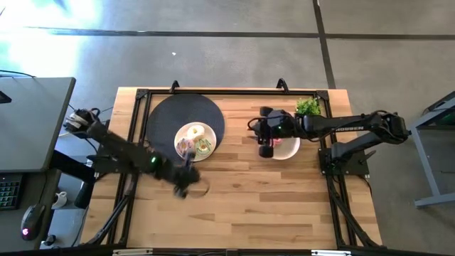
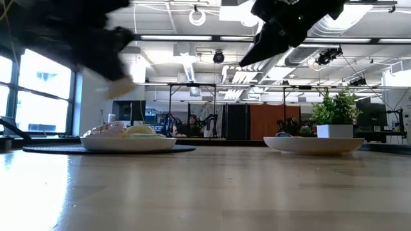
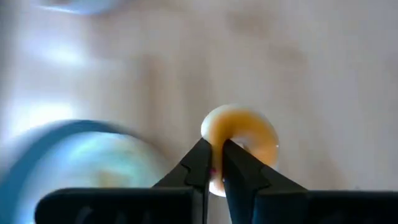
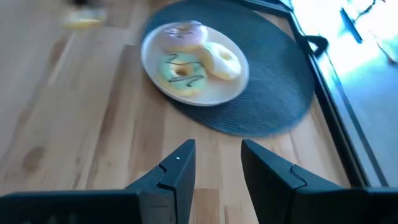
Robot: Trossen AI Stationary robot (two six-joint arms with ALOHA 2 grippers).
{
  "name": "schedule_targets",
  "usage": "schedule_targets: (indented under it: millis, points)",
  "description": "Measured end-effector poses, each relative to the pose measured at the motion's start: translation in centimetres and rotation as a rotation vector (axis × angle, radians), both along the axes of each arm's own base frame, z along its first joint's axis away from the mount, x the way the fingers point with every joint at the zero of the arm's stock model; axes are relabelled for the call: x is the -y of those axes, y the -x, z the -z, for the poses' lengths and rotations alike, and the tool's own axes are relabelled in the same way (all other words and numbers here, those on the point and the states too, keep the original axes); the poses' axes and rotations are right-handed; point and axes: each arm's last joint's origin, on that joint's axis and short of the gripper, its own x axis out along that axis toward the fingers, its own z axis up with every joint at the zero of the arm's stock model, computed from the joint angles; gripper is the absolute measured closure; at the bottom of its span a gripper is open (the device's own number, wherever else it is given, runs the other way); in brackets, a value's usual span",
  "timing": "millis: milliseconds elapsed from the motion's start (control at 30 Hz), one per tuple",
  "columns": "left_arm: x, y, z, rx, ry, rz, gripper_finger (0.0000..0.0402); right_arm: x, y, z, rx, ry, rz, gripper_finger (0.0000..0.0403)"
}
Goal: Pick & Place donuts
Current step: Put the small yellow donut on the right white plate
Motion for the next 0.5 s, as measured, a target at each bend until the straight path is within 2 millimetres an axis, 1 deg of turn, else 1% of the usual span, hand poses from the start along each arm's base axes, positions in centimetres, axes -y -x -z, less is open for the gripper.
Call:
schedule_targets:
  millis: [100,200,267,333,433,500]
  points:
    - [-3.4,-2.4,-2.3,0.18,-0.098,-0.22,0.0378,-0.1,0.0,0.0,0.003,0.0,-0.038,0.0277]
    - [-6.6,-4.0,-3.8,0.333,-0.117,-0.373,0.0385,0.0,-0.1,-0.1,0.028,-0.095,0.054,0.0277]
    - [-8.5,-5.0,-4.6,0.42,-0.111,-0.394,0.0388,0.1,-0.1,-0.1,0.053,-0.157,0.141,0.0277]
    - [-10.0,-5.9,-5.1,0.505,-0.087,-0.376,0.0391,0.2,-0.1,-0.3,0.089,-0.182,0.22,0.0277]
    - [-11.4,-6.7,-5.7,0.607,-0.062,-0.342,0.0391,0.6,-0.3,-0.8,0.174,-0.168,0.337,0.0277]
    - [-12.2,-7.5,-5.7,0.655,-0.067,-0.346,0.0392,0.8,-0.5,-1.3,0.236,-0.166,0.39,0.0277]
